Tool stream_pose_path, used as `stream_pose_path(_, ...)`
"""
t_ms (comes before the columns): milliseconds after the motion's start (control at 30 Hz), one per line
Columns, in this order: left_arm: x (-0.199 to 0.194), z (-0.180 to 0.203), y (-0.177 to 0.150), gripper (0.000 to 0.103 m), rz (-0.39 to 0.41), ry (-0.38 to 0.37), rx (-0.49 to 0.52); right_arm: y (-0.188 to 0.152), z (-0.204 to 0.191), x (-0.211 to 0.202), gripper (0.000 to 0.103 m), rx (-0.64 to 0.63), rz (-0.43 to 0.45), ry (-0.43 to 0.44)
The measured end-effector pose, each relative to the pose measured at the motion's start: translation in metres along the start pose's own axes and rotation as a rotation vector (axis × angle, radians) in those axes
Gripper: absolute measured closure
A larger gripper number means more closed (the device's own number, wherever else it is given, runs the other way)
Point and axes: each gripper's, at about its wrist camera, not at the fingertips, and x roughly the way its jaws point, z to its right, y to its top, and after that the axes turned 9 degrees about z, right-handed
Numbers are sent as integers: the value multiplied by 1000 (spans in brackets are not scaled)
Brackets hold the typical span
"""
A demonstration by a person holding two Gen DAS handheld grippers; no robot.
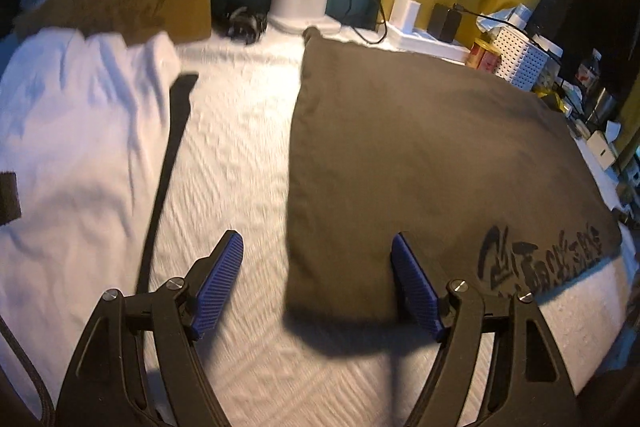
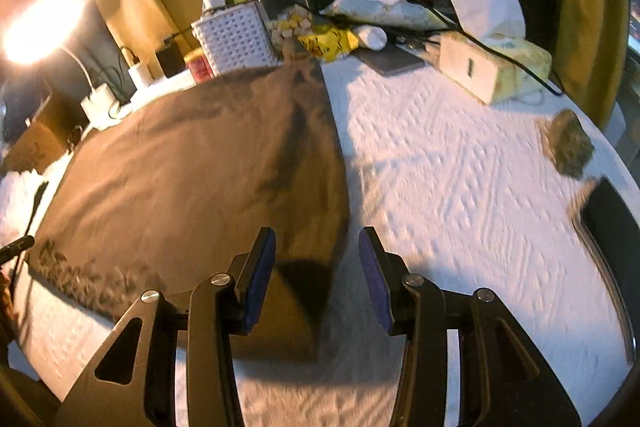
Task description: Fold small clothes
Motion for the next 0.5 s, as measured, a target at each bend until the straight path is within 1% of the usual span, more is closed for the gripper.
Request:
stream_pose_path(67,-2,4,-3,26,2,8,23,-7,1,0,57,8,-20,-5)
stream_pose_path(233,0,15,-10,25,3,44,128,-14,-5,-5,56,-11,-15,-4)
stream_pose_path(333,1,16,-11,25,0,47,138,-16,-11,-6,56,-33,-21,2)
stream_pose_path(400,1,17,-12,26,0,44,134,-19,-20,-6,56,-84,-27,-7)
stream_pose_path(433,0,18,-13,29,0,39,134,-19,-23,-5,56,-105,-30,-13)
stream_pose_path(467,-1,19,-13,37,3,30,139,-19,-26,-4,58,-127,-36,-14)
stream_pose_path(500,-3,22,-15,60,7,7,150,-19,-28,-4,65,-134,-39,7)
